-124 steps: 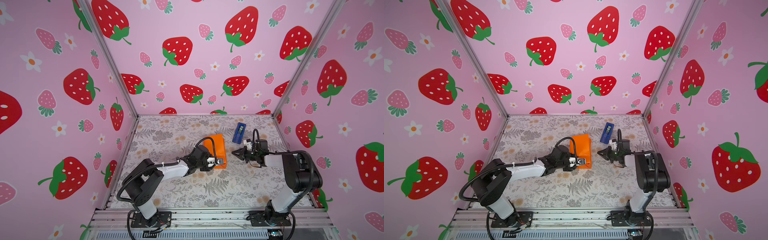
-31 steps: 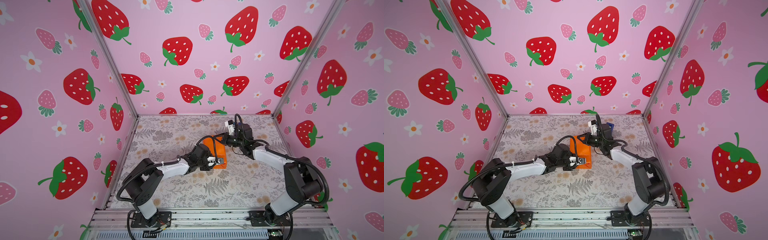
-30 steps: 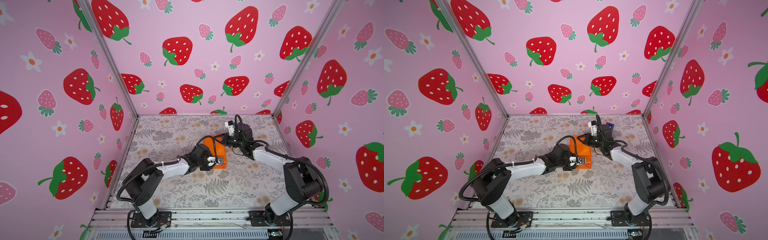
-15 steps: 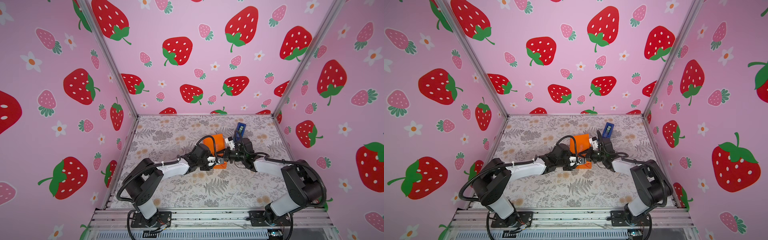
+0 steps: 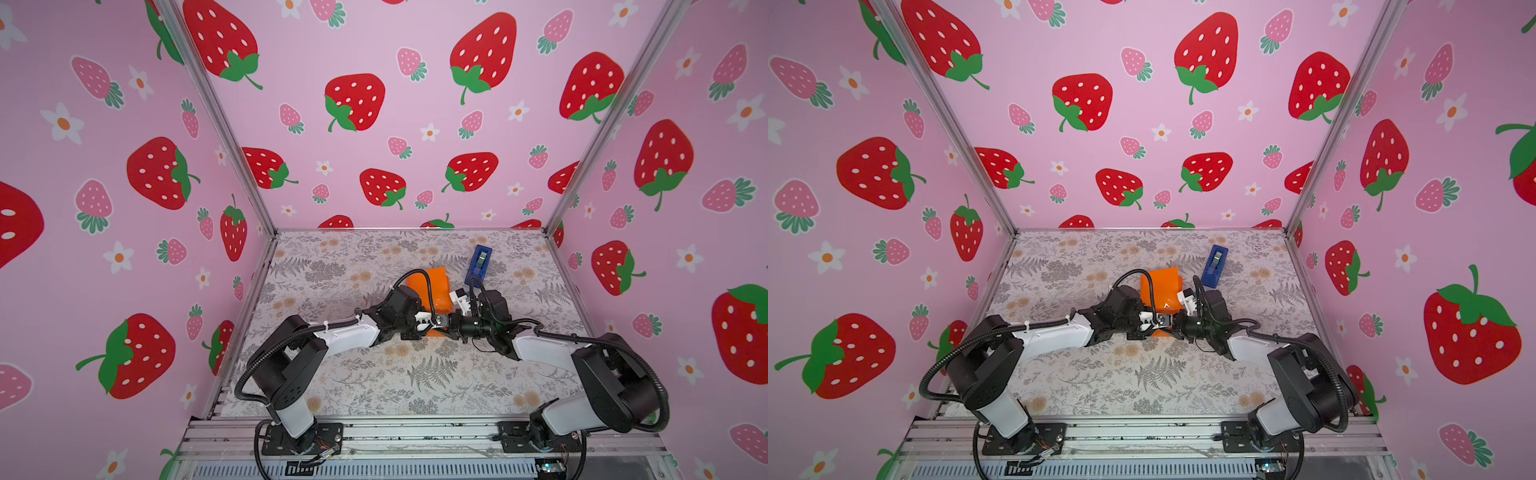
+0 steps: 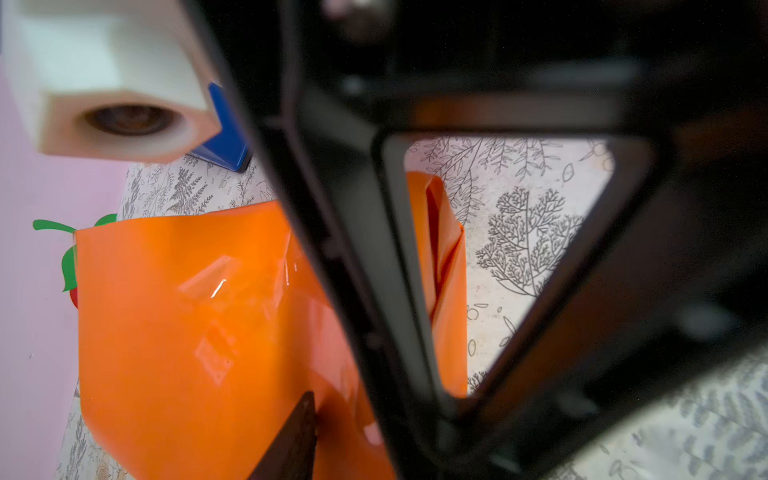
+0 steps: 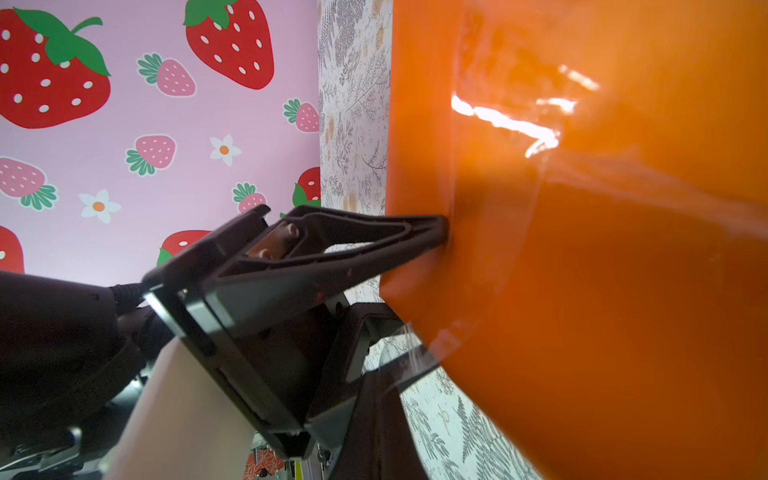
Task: Wrap the gift box in paper
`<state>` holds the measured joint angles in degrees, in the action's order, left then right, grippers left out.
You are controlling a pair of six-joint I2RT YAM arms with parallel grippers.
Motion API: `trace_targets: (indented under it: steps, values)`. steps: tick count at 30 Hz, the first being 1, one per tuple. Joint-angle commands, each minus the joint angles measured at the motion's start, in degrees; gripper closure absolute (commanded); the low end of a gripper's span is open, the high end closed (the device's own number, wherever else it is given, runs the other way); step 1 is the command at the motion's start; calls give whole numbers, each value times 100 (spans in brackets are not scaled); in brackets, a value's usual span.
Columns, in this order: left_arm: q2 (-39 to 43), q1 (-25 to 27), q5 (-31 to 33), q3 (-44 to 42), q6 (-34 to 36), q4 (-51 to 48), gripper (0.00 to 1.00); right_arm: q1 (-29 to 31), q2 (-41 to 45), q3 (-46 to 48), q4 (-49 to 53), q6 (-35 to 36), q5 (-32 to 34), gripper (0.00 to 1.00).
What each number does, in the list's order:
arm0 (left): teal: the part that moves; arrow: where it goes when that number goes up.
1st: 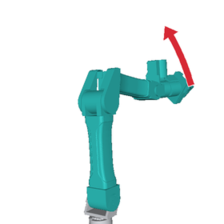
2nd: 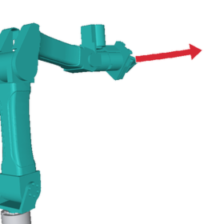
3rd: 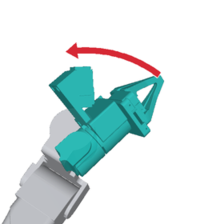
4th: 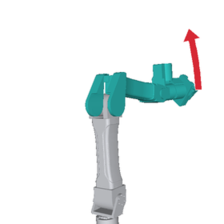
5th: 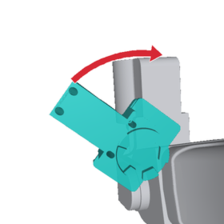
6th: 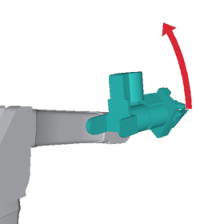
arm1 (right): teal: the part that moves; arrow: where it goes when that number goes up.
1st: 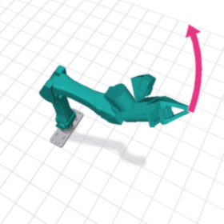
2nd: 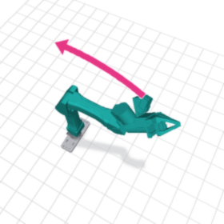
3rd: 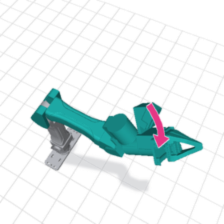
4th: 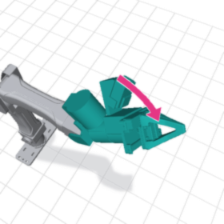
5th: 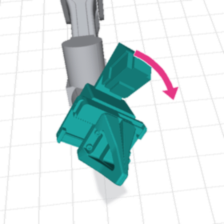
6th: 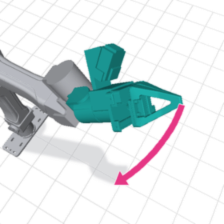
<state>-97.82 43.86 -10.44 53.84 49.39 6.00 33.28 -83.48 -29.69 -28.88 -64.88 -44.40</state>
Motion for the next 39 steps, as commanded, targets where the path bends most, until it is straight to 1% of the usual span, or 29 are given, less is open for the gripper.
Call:
trace_targets:
  steps: [1,15,21,33,39]
  values:
    - [-343,-26,-75,-81,-62,-907,57,53,80,222,-260,-194,84,100]
    - [-343,-26,-75,-26,-67,-995,58,201,-132,339,-417,-148,-34,100]
    - [-343,-35,-72,-17,-49,-1022,59,209,41,497,-311,-124,113,100]
    - [-378,-43,-84,51,-31,-1099,60,232,-209,561,-445,-86,92,100]
    - [-361,-42,-98,56,-26,-1145,60,232,-361,417,-508,-78,278,100]
